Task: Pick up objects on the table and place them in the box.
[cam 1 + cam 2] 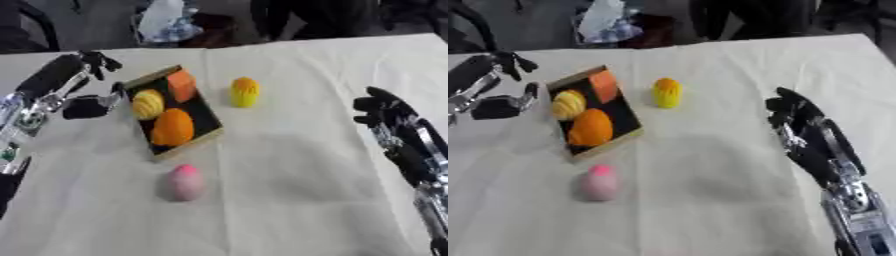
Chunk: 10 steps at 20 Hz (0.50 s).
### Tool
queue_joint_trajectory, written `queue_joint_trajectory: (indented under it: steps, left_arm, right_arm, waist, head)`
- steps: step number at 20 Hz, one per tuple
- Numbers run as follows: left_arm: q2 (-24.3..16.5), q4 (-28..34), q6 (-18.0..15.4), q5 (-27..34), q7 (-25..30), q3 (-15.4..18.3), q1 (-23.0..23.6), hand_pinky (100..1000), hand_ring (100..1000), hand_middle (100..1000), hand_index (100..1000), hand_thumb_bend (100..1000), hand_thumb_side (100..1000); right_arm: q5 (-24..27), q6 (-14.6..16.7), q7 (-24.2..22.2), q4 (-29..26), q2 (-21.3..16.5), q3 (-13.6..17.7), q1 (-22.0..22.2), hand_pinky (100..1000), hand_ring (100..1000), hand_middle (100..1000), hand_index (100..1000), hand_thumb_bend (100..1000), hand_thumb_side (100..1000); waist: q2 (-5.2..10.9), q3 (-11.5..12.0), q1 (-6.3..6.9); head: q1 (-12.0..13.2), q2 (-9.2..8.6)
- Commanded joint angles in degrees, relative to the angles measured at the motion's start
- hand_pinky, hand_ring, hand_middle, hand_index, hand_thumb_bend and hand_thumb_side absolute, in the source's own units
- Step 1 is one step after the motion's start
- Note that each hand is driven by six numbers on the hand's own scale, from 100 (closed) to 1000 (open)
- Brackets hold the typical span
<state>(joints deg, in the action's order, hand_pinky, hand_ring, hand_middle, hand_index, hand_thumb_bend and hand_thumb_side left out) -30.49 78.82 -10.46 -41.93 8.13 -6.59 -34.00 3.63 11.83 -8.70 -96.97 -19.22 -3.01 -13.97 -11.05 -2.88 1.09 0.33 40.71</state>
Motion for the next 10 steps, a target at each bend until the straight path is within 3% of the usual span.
queue_joint_trajectory:
  steps: [1,6,10]
  left_arm:
    - [-0.4,5.4,1.8,3.2,-2.8,2.7,2.2,713,598,656,811,100,637]
    - [3.3,12.5,5.4,7.7,-6.9,5.3,9.4,699,578,632,795,100,699]
    - [6.0,17.8,8.1,11.3,-9.3,6.8,15.1,690,565,616,781,100,728]
  right_arm:
    - [-0.2,0.6,-1.4,-1.0,-3.5,-1.3,-2.2,812,864,774,913,100,482]
    - [-2.3,1.4,-4.4,1.9,-7.6,-4.2,-7.2,813,864,778,915,100,432]
    - [-5.3,3.3,-6.5,5.9,-11.7,-5.8,-12.5,814,863,784,916,100,341]
  waist:
    - [1.21,0.4,-0.90]
    - [1.37,1.4,-1.15]
    - [1.79,2.8,-1.27]
  head:
    - [-0.5,-0.44]
    - [-1.6,-0.37]
    - [-2.4,-0.20]
